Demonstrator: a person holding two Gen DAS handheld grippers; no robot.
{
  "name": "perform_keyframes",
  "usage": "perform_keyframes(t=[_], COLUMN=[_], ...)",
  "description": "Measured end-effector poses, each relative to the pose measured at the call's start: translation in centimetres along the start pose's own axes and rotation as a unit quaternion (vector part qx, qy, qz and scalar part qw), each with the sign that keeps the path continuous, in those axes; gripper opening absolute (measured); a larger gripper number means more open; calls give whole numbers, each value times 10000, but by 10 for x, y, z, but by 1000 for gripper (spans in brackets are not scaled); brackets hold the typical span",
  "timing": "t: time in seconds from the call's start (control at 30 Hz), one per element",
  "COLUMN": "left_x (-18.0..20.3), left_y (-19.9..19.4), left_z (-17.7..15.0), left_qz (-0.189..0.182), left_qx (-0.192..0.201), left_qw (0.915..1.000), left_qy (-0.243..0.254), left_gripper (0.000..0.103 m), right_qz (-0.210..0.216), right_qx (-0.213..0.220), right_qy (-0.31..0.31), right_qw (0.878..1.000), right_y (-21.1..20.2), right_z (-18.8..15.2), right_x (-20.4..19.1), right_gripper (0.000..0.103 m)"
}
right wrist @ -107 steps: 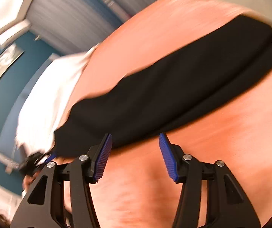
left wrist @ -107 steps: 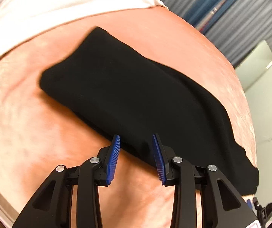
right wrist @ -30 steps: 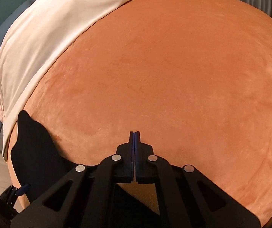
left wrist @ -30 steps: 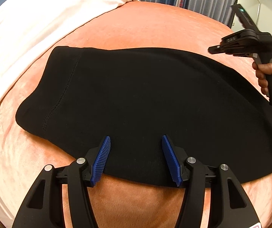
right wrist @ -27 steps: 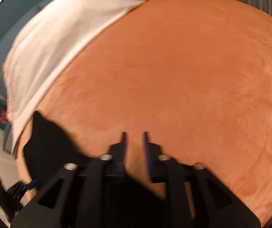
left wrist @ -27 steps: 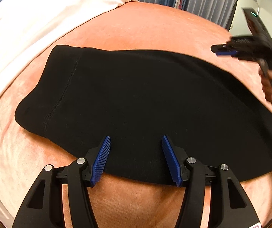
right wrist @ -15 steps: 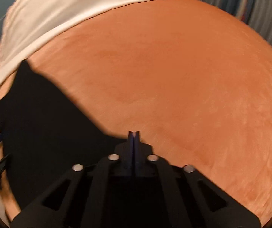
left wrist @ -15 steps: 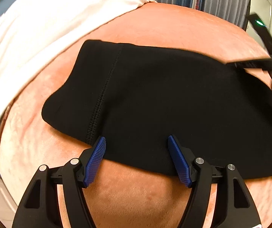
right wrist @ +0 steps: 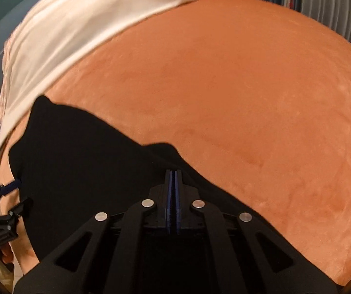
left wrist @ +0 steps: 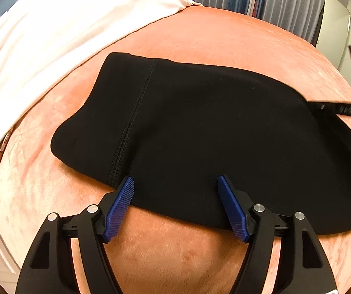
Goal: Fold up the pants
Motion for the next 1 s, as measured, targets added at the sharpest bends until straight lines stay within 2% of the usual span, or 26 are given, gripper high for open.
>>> perform_keyframes(t=[0.07, 0.2, 0.3, 0.33, 0.37, 0.47, 0.5, 0.53, 0.57, 0.67, 0.7, 0.73, 0.77, 0.8, 0.87, 0.93, 0.97, 1.0], left_x=[-3, 1, 4, 5, 4, 6, 7, 10, 14, 24, 28, 29, 32, 36, 43, 55, 58, 65], left_y=[2, 4, 2, -2, -4, -7, -7, -7, -8, -16, -19, -22, -25, -30, -37, -42, -44, -46], left_z=[1, 5, 9, 11, 13, 20, 21, 22, 23, 27, 28, 29, 31, 32, 34, 36, 33, 31], left_qz=[-40, 70, 101, 67, 44, 111, 146, 201, 260, 311, 356, 427, 521, 564, 579, 531, 515, 502], left_qx=[-4, -12, -90, -97, -89, -76, -65, -61, -77, -7, 34, 88, 137, 207, 280, 318, 318, 316], left_qw=[10000, 10000, 9999, 9999, 10000, 9999, 9998, 9997, 9995, 9993, 9990, 9985, 9979, 9973, 9966, 9964, 9963, 9962], left_qy=[1, 1, -15, 0, 9, 74, 96, 121, 158, 223, 271, 324, 368, 432, 509, 578, 604, 636], left_gripper=[69, 71, 72, 72, 72, 72, 72, 72, 72, 72, 72, 72, 72, 72, 72, 72, 72, 72], right_qz=[-118, -75, 143, 308, 327, 439, 313, 181, 240, 429, 395, 394, 411, 443, 341, 108, 383, 676], right_qx=[78, 303, 744, 980, 1042, 764, 456, 322, 308, 637, 802, 971, 1096, 1131, 1096, 921, 1028, 1183], right_qy=[-102, 250, 499, 470, 404, 369, 421, 472, 564, 1068, 1112, 1028, 944, 914, 985, 1354, 1591, 1901], right_qw=[9998, 9992, 9959, 9936, 9932, 9954, 9976, 9982, 9976, 9913, 9898, 9892, 9886, 9884, 9885, 9864, 9811, 9723], right_y=[-2, 10, -20, -38, -52, -54, -37, -21, -11, -14, -23, -37, -50, -55, -62, -45, -46, -54], right_z=[-2, 16, 22, 15, 5, -30, -39, -39, -36, -11, -3, 1, -1, -6, -45, -64, -71, -75], right_x=[2, 20, 16, 4, 0, -7, -1, 3, 11, 29, 31, 26, 21, 17, 22, 53, 64, 73], right_gripper=[1, 0, 5, 5, 6, 6, 6, 4, 1, 0, 0, 6, 6, 6, 8, 9, 2, 2])
Point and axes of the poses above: each gripper's, at about its wrist camera, not at the fingertips, and y roughly the way its jaws point, x to its right, z to its top, the point moved 4 cm from there along y, roughly the way its jaws point, and after that the axes turned 9 degrees about z, right-handed, at the moved point
